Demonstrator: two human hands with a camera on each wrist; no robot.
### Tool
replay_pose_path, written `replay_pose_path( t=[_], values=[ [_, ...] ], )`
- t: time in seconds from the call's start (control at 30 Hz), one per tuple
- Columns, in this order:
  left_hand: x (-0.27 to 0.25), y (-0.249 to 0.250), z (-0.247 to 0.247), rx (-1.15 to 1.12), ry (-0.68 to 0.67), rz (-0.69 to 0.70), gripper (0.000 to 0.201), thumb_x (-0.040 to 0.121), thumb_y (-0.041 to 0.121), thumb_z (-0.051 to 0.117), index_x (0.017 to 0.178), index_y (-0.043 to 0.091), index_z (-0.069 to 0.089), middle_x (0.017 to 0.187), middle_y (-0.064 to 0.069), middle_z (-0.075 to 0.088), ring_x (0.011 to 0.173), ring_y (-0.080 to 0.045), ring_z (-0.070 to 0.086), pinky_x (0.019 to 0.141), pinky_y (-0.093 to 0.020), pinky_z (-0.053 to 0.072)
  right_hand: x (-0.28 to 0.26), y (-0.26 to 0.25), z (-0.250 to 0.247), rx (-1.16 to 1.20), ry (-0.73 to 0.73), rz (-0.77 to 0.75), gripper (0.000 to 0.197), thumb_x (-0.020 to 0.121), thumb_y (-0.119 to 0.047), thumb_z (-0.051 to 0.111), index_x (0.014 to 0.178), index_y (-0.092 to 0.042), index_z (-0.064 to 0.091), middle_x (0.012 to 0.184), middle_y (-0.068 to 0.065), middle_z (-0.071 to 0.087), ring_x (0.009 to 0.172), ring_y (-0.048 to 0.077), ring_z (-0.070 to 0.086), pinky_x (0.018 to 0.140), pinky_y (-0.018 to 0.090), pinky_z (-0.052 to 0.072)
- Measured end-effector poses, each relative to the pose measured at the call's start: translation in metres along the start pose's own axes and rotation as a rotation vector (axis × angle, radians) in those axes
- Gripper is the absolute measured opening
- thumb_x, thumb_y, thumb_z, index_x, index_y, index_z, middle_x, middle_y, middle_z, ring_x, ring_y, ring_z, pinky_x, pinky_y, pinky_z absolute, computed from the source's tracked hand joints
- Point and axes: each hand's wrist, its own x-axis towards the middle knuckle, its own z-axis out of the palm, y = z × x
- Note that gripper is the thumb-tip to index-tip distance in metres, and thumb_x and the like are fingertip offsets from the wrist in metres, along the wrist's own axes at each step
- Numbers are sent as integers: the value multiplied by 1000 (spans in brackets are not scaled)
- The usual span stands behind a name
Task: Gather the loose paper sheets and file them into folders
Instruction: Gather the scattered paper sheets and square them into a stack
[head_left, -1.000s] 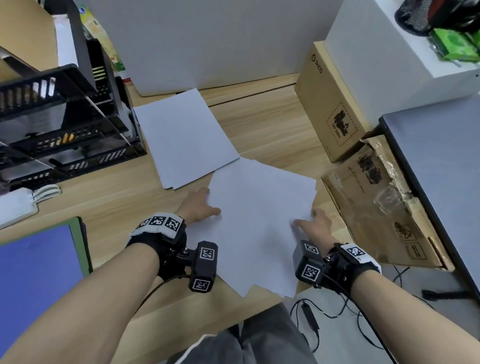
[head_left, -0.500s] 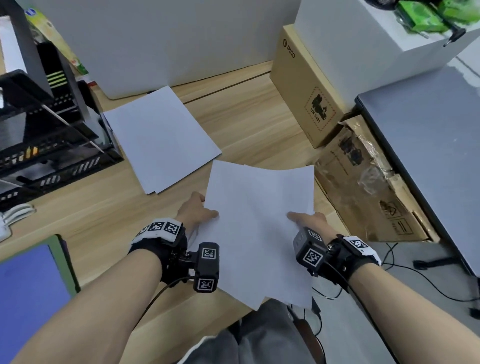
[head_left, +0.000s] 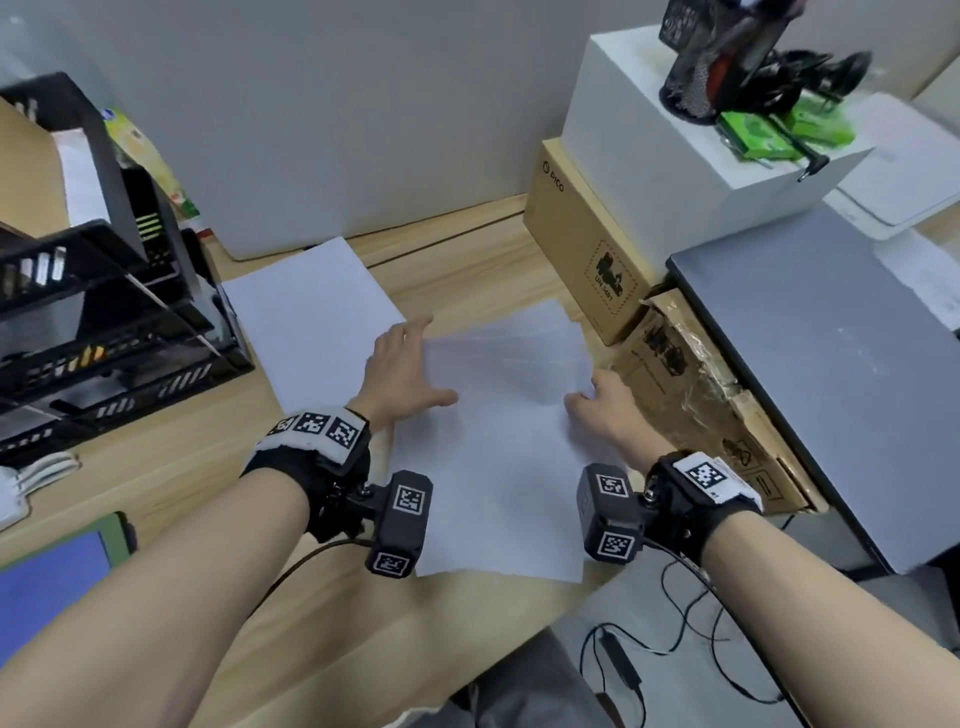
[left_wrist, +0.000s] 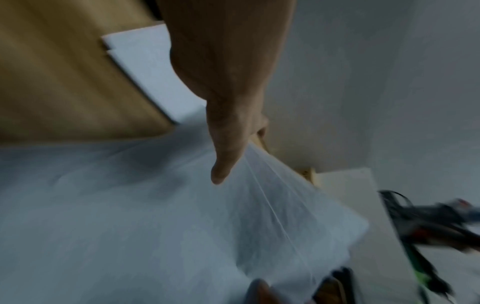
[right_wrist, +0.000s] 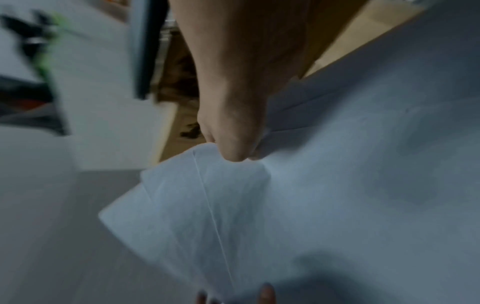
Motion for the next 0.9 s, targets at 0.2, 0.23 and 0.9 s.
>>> replay_pose_path(
  t=[0.2, 0.23, 0.9],
  values=[
    [-4, 42, -62, -109, -158, 186, 45, 76, 29, 78, 118, 27, 62, 108, 7, 70, 97, -13, 65, 83, -26, 52, -1, -79, -40, -227, -110, -242, 18, 84, -4, 56, 67, -7, 49, 67, 6, 51, 64, 20, 45, 52, 22, 34],
    [-7, 44, -69, -122, -187, 185, 38, 78, 27, 76, 114, 27, 63, 102, 10, 70, 92, -8, 65, 76, -19, 50, -2, -88, -46, -243, -112, -276, 11, 82, -8, 58, 73, -4, 56, 72, 8, 60, 68, 24, 53, 58, 28, 42],
    [-47, 25, -214, -663, 529, 40, 21, 80, 16, 79, 95, 26, 67, 106, 0, 70, 102, -19, 66, 94, -34, 50, 46, -155, -52, 431, 160, -241, 50, 86, -34, 69, 127, -13, 50, 121, 8, 58, 105, 22, 56, 76, 31, 43]
  ],
)
